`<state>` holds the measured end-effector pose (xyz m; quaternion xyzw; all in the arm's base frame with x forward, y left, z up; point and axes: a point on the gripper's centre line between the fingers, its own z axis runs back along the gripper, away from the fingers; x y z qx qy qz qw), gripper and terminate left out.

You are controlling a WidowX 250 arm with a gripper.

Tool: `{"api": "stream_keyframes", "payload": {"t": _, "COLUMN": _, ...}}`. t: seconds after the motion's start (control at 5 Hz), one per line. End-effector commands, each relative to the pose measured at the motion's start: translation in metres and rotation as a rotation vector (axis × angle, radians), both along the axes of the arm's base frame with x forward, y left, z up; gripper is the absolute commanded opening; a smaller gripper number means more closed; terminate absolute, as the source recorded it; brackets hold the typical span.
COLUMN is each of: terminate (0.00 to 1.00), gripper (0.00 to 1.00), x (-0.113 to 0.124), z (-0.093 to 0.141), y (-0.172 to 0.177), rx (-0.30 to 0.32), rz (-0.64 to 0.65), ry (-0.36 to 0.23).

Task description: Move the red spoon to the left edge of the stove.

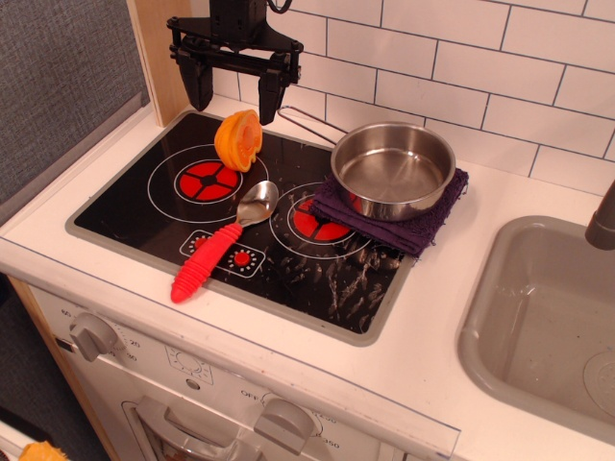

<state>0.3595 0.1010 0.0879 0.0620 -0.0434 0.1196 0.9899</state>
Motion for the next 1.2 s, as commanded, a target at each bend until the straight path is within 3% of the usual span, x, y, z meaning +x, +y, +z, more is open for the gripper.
{"api": "stream_keyframes", "payload": {"t": 0.0, "terminate": 0.00, "gripper": 1.00, "x": 0.000, "z": 0.000, "y": 0.000, "rx": 0.000, "rz": 0.000, "ry": 0.000}}
{"api": "stream_keyframes", "payload": {"t": 0.4, "terminate": 0.00, "gripper": 1.00, "x": -0.073, "z": 0.010, "y": 0.000, "rx": 0.013, "rz": -0.051, "ry": -0.088}}
{"api": "stream_keyframes", "payload": {"t": 0.6, "terminate": 0.00, "gripper": 1.00, "x": -0.095, "z": 0.000, "y": 0.001, "rx": -0.024, "rz": -0.099, "ry": -0.081}}
{"api": "stream_keyframes", "payload": {"t": 0.8, "terminate": 0.00, "gripper": 1.00, "x": -0.106, "z": -0.039, "y": 0.002, "rx": -0.044, "rz": -0.131, "ry": 0.018}}
{"api": "stream_keyframes", "payload": {"t": 1.0, "terminate": 0.00, "gripper": 1.00, "x": -0.112, "z": -0.062, "y": -0.005, "rx": -0.079, "rz": -0.159, "ry": 0.069}}
